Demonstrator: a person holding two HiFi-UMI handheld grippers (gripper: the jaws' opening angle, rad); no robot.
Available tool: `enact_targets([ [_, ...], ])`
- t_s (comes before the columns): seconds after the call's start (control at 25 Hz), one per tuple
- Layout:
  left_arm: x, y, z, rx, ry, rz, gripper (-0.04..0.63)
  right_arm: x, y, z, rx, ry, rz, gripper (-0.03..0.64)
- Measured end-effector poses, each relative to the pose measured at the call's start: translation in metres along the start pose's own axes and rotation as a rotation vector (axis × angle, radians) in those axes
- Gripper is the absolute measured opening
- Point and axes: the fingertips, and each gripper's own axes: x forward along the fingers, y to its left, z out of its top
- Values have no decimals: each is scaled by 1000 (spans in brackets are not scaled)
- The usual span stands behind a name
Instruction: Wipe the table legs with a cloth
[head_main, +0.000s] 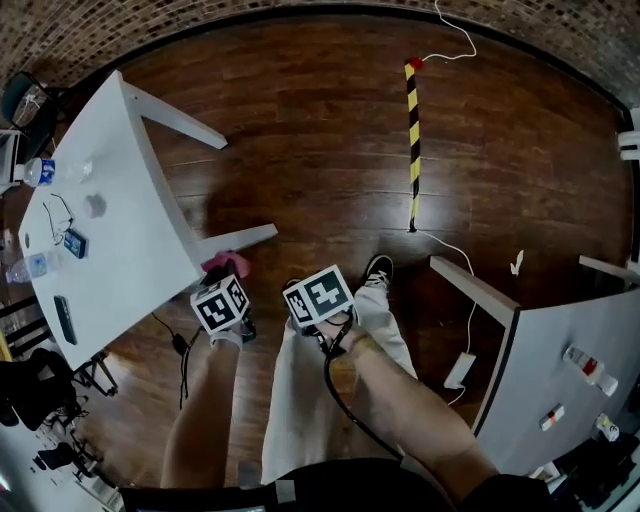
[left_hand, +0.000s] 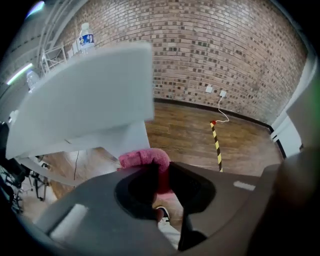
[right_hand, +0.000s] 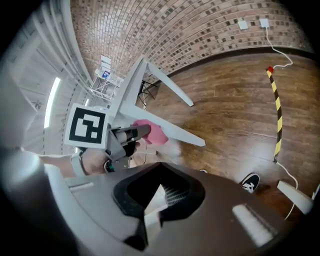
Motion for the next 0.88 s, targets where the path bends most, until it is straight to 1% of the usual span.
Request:
enact_targets([
  [0.08,13,-1,-2,18,-14,20,66,11,-14,5,-20,3,20,-6],
  [0.2,41,-5,-9,2,-27,29,66,34,-40,9,-29,5,43,-6],
  [0.4,94,-7,-37,17,13,36,66,76,-78,17,28,-32,76,-6],
  [0.52,121,-5,-57,28,30,35,66,96,-98,15,48,-47,78,-6],
  [0.68,164,-9,-84,89,64,-21,66,120,-129,10,83,-64,53,-6],
  [0.88,214,1,-116,216,81,-73,66,158,-158,-1,96,-63,31,-6],
])
